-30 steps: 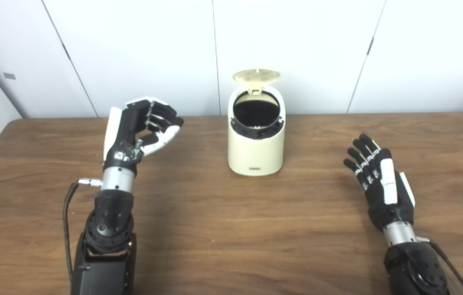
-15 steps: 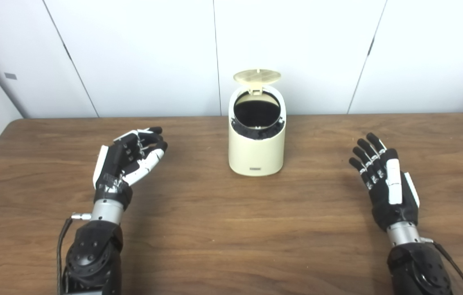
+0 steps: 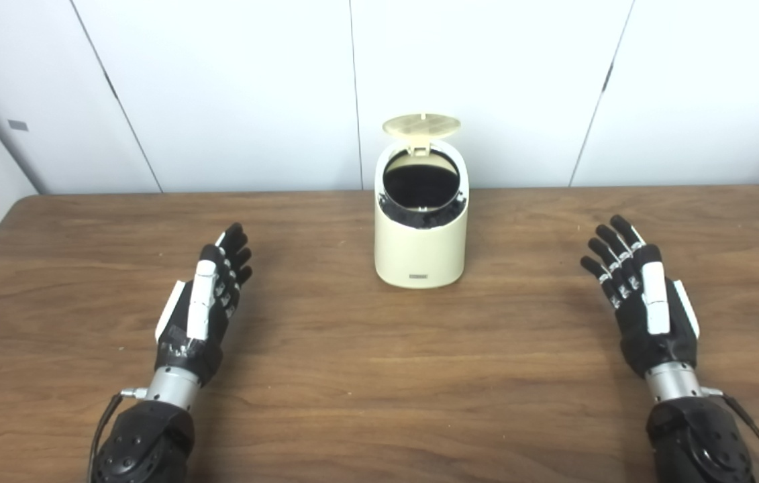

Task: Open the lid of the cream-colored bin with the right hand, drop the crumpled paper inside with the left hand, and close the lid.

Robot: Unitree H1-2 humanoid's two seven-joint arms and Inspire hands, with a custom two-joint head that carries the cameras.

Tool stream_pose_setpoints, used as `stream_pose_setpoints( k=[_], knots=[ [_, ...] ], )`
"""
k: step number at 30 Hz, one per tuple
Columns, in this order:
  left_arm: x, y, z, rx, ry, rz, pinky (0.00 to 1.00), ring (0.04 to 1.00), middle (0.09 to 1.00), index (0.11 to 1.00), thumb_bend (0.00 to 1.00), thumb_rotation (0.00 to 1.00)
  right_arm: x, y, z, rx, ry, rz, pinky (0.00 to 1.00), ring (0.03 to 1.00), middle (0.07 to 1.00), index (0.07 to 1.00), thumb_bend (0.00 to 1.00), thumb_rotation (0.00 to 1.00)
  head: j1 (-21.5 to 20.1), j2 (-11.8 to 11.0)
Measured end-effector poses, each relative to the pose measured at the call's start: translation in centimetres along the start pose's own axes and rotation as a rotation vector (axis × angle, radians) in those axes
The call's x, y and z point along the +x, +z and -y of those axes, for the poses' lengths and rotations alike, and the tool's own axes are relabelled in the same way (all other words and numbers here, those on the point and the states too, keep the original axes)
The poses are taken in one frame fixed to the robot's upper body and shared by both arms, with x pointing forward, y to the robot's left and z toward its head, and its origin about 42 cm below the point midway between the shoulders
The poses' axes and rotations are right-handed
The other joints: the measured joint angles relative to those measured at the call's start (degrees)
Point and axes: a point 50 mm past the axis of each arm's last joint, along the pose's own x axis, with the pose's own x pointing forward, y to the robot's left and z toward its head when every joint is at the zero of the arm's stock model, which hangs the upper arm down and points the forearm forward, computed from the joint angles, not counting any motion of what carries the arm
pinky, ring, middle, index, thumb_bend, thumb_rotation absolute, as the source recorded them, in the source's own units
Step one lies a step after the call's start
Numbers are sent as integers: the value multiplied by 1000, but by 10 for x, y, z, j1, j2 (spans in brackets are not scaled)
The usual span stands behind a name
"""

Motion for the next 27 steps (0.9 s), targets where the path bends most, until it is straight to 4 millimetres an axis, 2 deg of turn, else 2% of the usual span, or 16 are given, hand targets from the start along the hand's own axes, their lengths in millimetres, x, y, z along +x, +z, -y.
stream_pose_setpoints(
  k=[6,17,27],
  knots=[
    [0,-6,1,-36,39,34,1000,1000,1000,1000,627,1000,-1,0,3,-8,-4,-2,914,925,923,889,514,855,-2,4],
    [-4,-13,3,-63,97,50,1000,1000,1000,1000,667,1000,0,2,13,-74,7,-8,985,977,966,926,562,913,-7,8],
    [-15,-22,7,-17,124,25,1000,1000,1000,1000,628,1000,-4,4,16,-109,14,-15,1000,979,975,927,587,935,-19,11]
  ],
)
